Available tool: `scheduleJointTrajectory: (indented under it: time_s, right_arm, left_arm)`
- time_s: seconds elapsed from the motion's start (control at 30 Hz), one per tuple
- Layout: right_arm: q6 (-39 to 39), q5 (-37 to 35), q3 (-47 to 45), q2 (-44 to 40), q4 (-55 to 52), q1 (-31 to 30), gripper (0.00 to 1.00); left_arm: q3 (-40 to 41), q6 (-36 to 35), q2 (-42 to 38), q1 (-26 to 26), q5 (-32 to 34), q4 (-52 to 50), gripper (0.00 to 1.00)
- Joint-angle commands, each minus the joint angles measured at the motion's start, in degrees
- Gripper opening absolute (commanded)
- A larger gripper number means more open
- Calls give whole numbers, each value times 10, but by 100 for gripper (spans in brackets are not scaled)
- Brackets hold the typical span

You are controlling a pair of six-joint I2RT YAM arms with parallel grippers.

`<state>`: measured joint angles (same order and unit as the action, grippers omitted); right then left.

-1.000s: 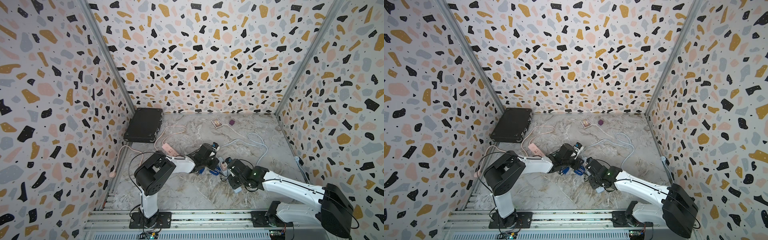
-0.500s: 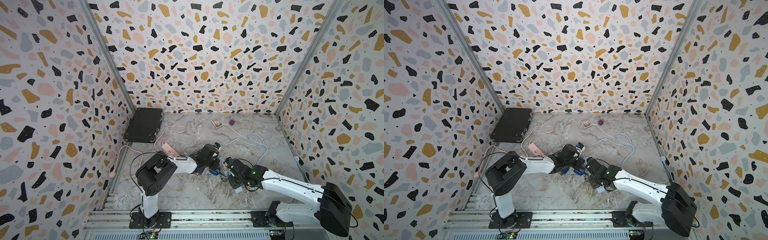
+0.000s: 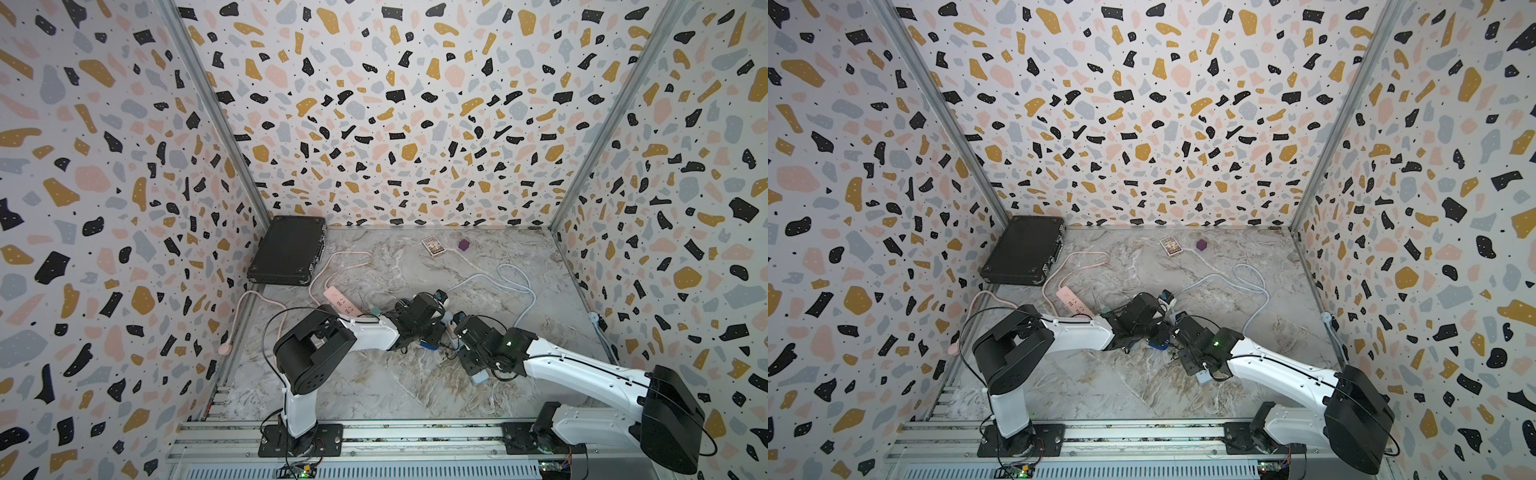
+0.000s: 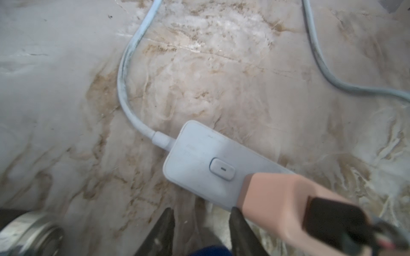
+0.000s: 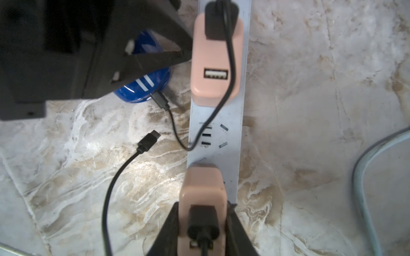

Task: Unplug the electric shaver
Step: Remove the plug from the socket.

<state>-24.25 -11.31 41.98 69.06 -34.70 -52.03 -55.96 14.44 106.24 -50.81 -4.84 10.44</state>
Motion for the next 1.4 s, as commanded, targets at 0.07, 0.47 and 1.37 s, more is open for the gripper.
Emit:
scheduleJointTrajectory:
  time_s: [0.07,0.47,1.37]
  right_arm:
    - [-16,21,-24,-14,88,-1,3]
    - [-25,49,-36,-13,110,-2,6]
    - [-33,57,-50,-40,99,-1,6]
  left_arm:
    - [29,-10,-65,-12,-13,-30,65]
    - [73,-68,-84,-29,0,60,78]
    - [33,-105,20,-28,-15,140,66]
